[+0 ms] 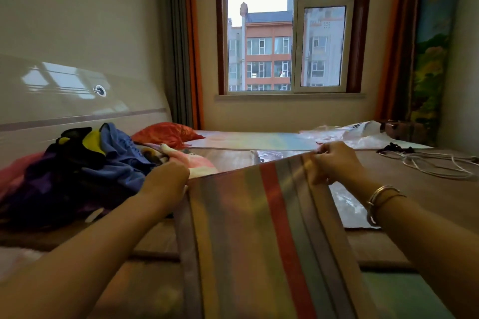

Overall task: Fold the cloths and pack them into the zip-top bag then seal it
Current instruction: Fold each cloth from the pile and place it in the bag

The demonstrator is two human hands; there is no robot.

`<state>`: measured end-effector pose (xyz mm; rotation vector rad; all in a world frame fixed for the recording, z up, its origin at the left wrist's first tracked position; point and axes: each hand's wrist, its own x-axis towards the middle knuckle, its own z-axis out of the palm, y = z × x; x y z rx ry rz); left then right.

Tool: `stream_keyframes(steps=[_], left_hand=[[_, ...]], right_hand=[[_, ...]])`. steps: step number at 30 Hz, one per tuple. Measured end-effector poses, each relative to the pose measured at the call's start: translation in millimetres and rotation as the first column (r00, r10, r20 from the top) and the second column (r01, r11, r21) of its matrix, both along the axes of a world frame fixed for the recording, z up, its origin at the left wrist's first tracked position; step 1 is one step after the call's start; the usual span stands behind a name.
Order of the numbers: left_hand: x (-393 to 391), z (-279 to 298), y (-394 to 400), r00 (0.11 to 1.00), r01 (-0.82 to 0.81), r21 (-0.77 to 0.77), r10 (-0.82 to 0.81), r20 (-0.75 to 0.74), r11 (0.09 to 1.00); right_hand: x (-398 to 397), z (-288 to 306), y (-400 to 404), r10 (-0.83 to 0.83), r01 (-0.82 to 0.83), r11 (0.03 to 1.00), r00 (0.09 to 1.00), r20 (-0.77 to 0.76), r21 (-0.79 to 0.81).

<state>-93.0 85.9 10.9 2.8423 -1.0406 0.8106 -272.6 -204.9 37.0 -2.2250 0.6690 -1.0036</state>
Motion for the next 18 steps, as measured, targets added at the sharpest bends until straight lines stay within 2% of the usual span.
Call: stream_keyframes(steps=[4, 6, 10, 12, 15, 18], left_hand=[[40.2, -17.8, -36.6, 0.994, -0.051, -0.146, 0.063, 0.084, 0.988], [43.6, -27.8, -54.7, 0.993, -0.09, -0.085, 0.095, 0.062, 0.992], [48.0, -65.0, -63.8, 0.982, -0.188, 0.189, 0.183, 0.039, 0.964], [52.8, -85.6, -54.3, 0.967, -0.251, 0.261, 0.256, 0.018, 0.932], [54.4, -101.7, -43.2, 0.931, -0.326, 0.189, 0.349, -0.105, 0.926], [47.5, -105.3, -38.4, 0.941, -0.304, 0.05, 0.308, -0.139, 0.951]], right_hand=[[41.2, -25.2, -20.0, -0.072, 0.079, 0.996, 0.988, 0.133, -0.043], [55.5, -45.1, -25.7, -0.093, 0.098, 0.995, 0.985, 0.145, -0.03], [69.6, -94.5, -35.9, -0.096, 0.096, 0.995, 0.995, -0.001, 0.022], [69.7, -115.5, -41.0, -0.047, 0.057, 0.995, 0.992, -0.117, 0.083], [66.4, -133.8, -44.3, 0.117, -0.063, 0.982, 0.944, -0.31, 0.18], [60.6, -139.6, -38.2, 0.167, -0.136, 0.981, 0.951, -0.259, 0.135]])
